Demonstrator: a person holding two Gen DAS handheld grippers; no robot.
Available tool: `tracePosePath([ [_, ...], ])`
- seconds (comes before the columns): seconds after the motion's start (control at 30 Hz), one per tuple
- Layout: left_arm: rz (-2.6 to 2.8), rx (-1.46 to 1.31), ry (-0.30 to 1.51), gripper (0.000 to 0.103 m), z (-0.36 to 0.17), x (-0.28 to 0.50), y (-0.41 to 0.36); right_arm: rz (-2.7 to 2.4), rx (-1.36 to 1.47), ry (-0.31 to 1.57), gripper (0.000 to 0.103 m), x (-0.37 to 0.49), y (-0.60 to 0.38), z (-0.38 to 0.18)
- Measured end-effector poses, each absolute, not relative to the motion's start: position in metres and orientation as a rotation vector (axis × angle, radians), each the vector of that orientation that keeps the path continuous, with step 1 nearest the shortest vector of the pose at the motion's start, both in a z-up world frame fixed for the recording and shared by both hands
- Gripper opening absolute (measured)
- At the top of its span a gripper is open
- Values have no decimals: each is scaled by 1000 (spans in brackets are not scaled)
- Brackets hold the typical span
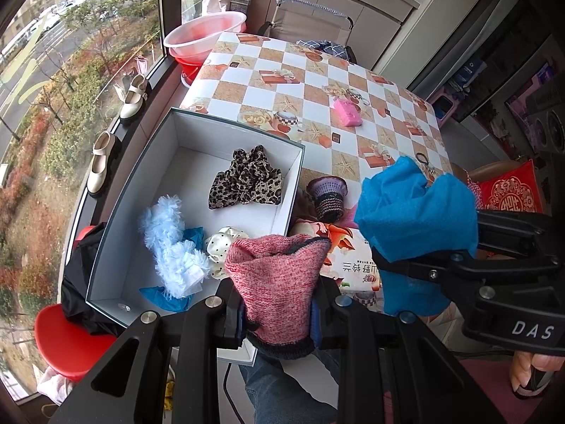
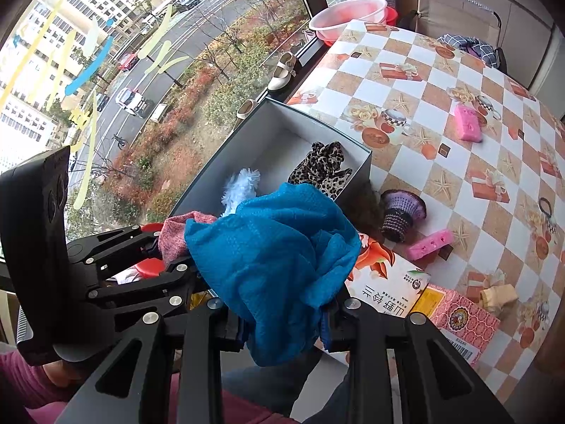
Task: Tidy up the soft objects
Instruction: 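Carry the pink sock and blue cloth over the white box with both tools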
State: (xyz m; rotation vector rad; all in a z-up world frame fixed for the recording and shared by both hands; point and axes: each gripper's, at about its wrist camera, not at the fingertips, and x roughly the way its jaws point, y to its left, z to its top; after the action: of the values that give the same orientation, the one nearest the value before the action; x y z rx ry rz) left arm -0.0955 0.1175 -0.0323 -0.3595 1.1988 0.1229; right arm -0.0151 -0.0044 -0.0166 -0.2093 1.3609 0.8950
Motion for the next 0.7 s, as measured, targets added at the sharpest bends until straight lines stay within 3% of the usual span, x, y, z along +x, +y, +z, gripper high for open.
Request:
tracePosePath([
  [0.7,228,-444,1190,29,-49,-112,150,901,-235,1398,30,-12,11,-26],
])
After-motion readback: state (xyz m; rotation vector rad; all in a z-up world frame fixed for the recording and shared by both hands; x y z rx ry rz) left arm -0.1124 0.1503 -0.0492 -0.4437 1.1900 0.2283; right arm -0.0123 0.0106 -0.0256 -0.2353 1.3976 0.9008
